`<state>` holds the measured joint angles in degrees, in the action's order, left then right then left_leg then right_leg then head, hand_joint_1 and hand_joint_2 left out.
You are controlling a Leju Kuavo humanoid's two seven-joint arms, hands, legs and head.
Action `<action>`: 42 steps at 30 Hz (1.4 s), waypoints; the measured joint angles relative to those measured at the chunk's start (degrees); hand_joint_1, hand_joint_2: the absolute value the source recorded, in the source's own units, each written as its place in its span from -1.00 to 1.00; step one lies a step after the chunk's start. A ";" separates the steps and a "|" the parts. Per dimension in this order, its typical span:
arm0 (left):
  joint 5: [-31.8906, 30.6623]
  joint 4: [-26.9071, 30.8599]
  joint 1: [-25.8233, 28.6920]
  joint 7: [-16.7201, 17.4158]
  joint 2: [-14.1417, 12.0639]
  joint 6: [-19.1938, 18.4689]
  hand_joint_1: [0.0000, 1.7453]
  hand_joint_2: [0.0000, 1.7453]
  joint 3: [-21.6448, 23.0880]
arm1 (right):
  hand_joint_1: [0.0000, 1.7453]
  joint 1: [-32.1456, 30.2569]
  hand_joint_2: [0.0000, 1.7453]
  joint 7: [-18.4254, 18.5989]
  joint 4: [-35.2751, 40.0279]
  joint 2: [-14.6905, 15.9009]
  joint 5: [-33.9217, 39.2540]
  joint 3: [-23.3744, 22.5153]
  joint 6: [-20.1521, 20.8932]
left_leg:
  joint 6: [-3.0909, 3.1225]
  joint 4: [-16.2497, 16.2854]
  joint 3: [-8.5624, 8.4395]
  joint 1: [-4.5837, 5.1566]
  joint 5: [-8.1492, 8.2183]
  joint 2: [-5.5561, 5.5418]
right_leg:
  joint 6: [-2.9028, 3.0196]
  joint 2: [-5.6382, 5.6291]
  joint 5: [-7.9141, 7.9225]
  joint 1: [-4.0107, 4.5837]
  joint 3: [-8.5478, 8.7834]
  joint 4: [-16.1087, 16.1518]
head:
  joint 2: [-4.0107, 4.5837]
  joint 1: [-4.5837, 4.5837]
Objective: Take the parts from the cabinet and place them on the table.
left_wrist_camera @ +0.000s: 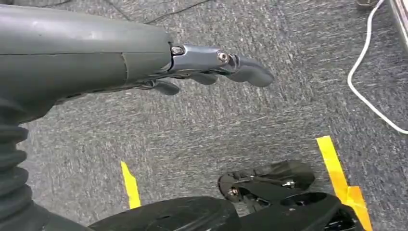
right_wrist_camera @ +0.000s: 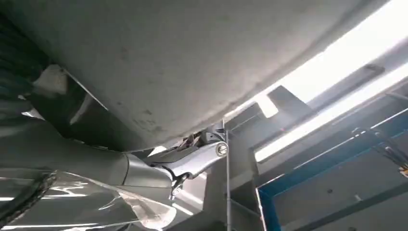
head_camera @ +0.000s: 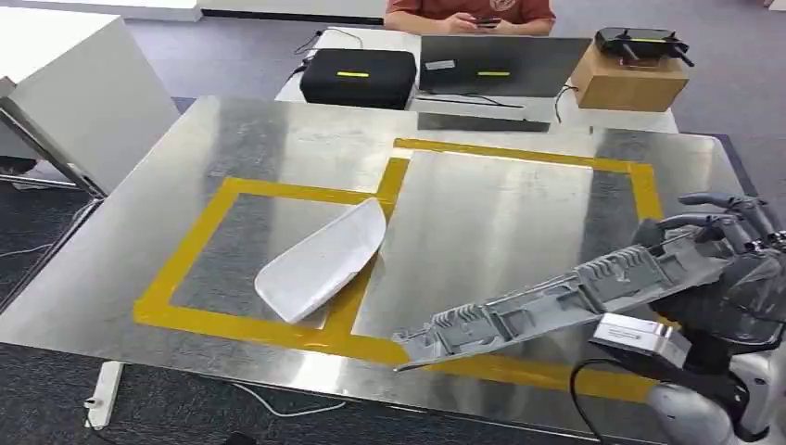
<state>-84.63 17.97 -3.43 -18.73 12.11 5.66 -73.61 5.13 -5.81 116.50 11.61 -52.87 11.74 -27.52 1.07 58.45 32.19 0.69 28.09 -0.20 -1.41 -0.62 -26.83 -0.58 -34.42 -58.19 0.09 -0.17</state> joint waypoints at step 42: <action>-2.80 -3.15 -0.97 3.23 -0.94 3.96 -1.00 1.00 5.92 | 1.00 17.68 1.00 4.50 -13.49 -4.28 -6.80 9.35 3.59 | 0.03 0.00 0.26 0.00 -0.25 0.01 | 0.03 0.00 0.24 0.00 -0.23 -0.02 | -0.02 -0.02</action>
<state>-87.43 14.82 -4.40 -15.50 11.17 9.62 -67.69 22.81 -1.31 103.01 7.32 -59.67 21.09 -23.93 1.10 58.45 32.45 0.69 27.85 -0.19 -1.38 -0.62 -26.58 -0.58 -34.65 -58.21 0.07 -0.20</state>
